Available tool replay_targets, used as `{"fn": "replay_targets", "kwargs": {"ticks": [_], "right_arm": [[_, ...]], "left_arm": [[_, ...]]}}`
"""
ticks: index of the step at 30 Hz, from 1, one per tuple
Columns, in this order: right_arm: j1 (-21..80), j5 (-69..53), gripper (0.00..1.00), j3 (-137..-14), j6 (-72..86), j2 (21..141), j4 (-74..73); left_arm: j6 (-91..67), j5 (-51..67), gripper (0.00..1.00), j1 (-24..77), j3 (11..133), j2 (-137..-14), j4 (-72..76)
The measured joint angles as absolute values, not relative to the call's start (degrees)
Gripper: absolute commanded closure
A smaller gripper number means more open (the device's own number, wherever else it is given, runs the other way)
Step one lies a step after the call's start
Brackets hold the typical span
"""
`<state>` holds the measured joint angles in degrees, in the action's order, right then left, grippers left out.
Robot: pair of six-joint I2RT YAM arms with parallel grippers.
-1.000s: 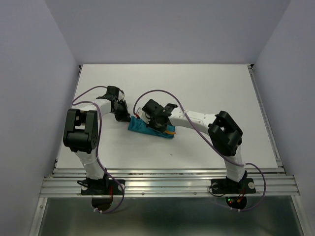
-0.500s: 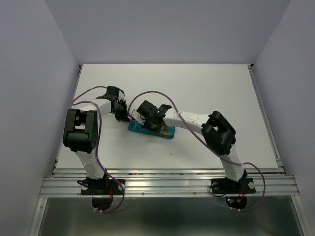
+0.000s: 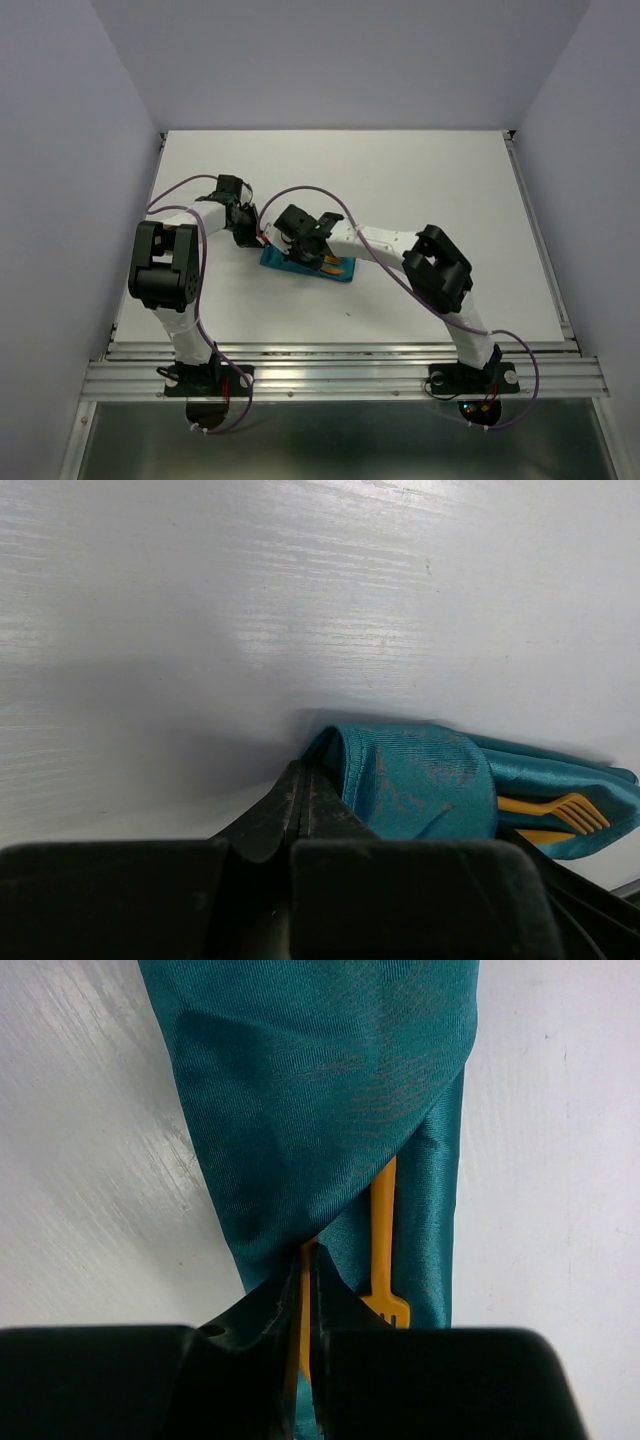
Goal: Fold the napkin into a case and place the utensils inside
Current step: Insert the knife into the folded napkin, then reset both arms
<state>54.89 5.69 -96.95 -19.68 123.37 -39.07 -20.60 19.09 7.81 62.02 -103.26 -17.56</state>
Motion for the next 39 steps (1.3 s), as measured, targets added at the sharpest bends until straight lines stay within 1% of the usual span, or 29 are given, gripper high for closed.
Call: {"fn": "replay_targets", "kwargs": {"ticks": [5, 9, 10, 11, 12, 15, 17, 21, 32, 35, 36, 37, 38, 39], "right_arm": [[54.9, 6.1, 0.75, -97.6, -19.8, 123.4, -39.1], [54.9, 7.4, 0.72, -97.9, -19.8, 123.4, -39.0], [54.9, 7.9, 0.68, -97.9, -19.7, 123.4, -39.0], [54.9, 8.5, 0.62, -97.9, -19.7, 123.4, -39.0], [54.9, 9.0, 0.58, -97.9, -19.7, 123.4, -38.9], [54.9, 10.4, 0.55, -96.9, -19.3, 122.7, -38.0], [54.9, 11.6, 0.50, -95.0, -19.0, 121.0, -36.9], [54.8, 12.7, 0.46, -91.0, -17.1, 116.6, -35.0], [50.9, 10.6, 0.46, -75.1, -6.1, 101.9, -26.5], [47.4, 10.6, 0.36, -71.5, -0.5, 98.2, -23.6], [46.1, 10.9, 0.29, -70.4, 1.3, 97.1, -22.6], [44.4, 11.5, 0.25, -68.9, 3.7, 95.4, -21.3], [43.3, 11.9, 0.17, -67.9, 5.0, 94.2, -20.3], [41.7, 13.2, 0.13, -66.4, 7.7, 92.2, -19.4]], "left_arm": [[-20.6, 19.1, 0.98, 7.8, 62.0, -103.3, -17.6], [-20.6, 19.3, 0.98, 7.8, 62.0, -103.3, -17.5], [-20.6, 19.3, 0.98, 7.8, 62.0, -103.3, -17.5], [-20.6, 19.3, 0.98, 7.8, 62.0, -103.3, -17.5], [-20.6, 19.4, 0.98, 7.8, 62.0, -103.3, -17.5], [-20.6, 19.4, 0.98, 7.8, 62.0, -103.4, -17.5], [-20.6, 19.5, 0.98, 7.8, 62.0, -103.4, -17.5], [-20.4, 19.5, 0.98, 7.8, 62.0, -103.4, -17.4], [-20.4, 19.6, 0.98, 7.8, 62.0, -103.4, -17.4], [-20.4, 19.6, 0.98, 7.8, 62.0, -103.4, -17.4], [-20.4, 19.6, 0.98, 7.8, 62.1, -103.4, -17.5], [-20.4, 19.4, 0.93, 7.8, 62.1, -103.4, -17.5], [-20.4, 19.2, 0.88, 7.8, 62.2, -103.4, -17.6], [-20.6, 18.3, 0.78, 7.8, 62.3, -103.3, -17.6]]}}
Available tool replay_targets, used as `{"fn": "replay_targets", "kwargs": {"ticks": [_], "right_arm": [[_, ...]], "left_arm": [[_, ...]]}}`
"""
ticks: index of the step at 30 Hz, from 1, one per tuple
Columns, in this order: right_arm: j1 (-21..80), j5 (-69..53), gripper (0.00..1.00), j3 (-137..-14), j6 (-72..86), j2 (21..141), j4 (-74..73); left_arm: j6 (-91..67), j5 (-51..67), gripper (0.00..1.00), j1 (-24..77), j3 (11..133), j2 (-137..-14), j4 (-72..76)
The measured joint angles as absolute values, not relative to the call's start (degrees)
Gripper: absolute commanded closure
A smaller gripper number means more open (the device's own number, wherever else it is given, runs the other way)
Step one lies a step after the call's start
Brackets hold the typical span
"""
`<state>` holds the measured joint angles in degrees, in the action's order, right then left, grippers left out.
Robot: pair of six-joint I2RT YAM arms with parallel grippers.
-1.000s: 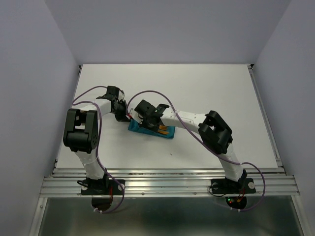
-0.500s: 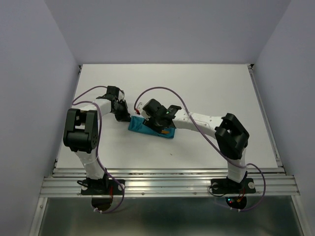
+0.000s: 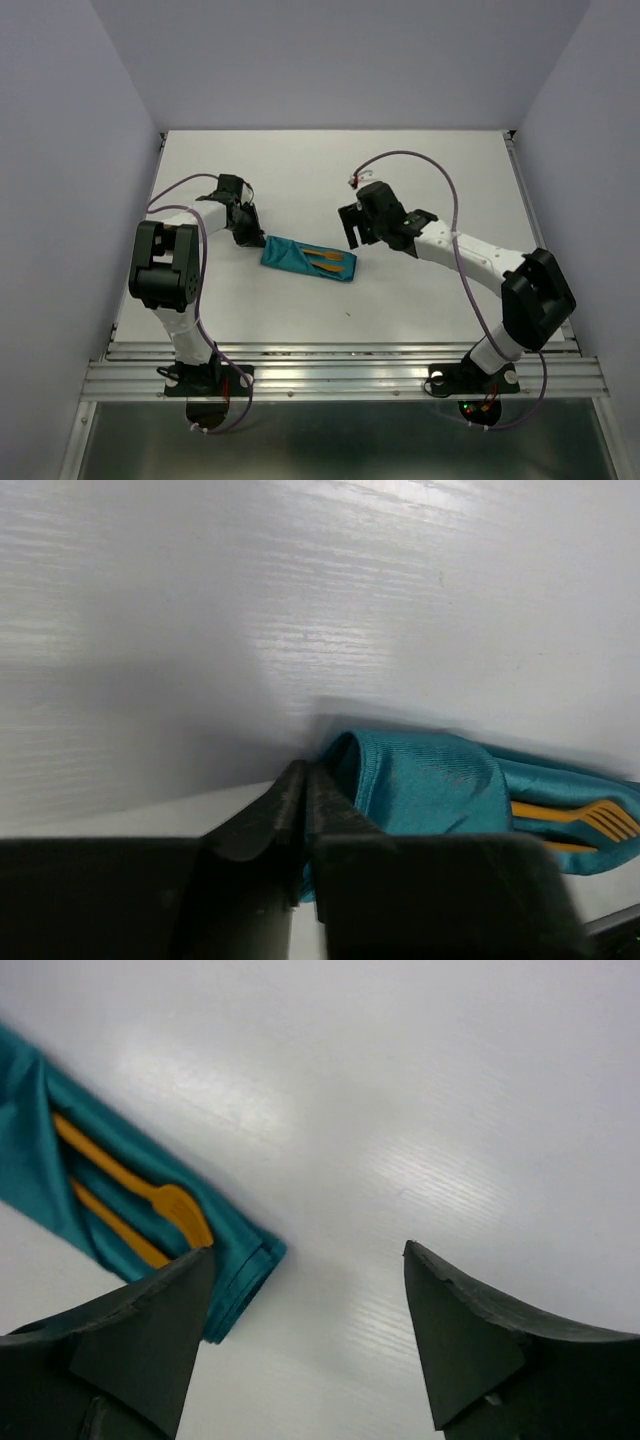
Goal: Fold the napkin into a case and place the utensils inside
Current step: Reset both arms
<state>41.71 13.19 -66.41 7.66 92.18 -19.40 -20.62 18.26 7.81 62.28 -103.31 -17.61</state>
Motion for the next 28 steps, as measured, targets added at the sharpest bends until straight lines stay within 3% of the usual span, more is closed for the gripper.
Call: {"fn": "replay_targets", "kwargs": {"ticks": [2, 3, 4, 14, 28], "right_arm": [[39.0, 16.1, 0.08, -64.4, 12.0, 89.3, -17.7], [37.5, 17.8, 0.00, -63.3, 14.2, 87.6, -17.0], [36.3, 20.1, 0.00, -62.2, 16.9, 86.0, -16.4], [30.0, 34.8, 0.00, -53.4, 32.9, 71.9, -16.1], [29.9, 37.3, 0.00, -53.4, 37.8, 72.7, -19.7]], "left_arm": [[-21.2, 15.9, 0.72, 7.8, 62.3, -102.9, -17.7], [-21.3, 14.8, 0.71, 7.8, 62.3, -102.4, -17.8], [-21.6, 13.5, 0.67, 7.8, 62.3, -101.8, -18.1], [-22.0, 3.8, 0.67, 7.8, 65.7, -89.2, -20.2], [-21.5, -2.1, 0.66, 7.8, 66.7, -67.6, -19.1]]}}
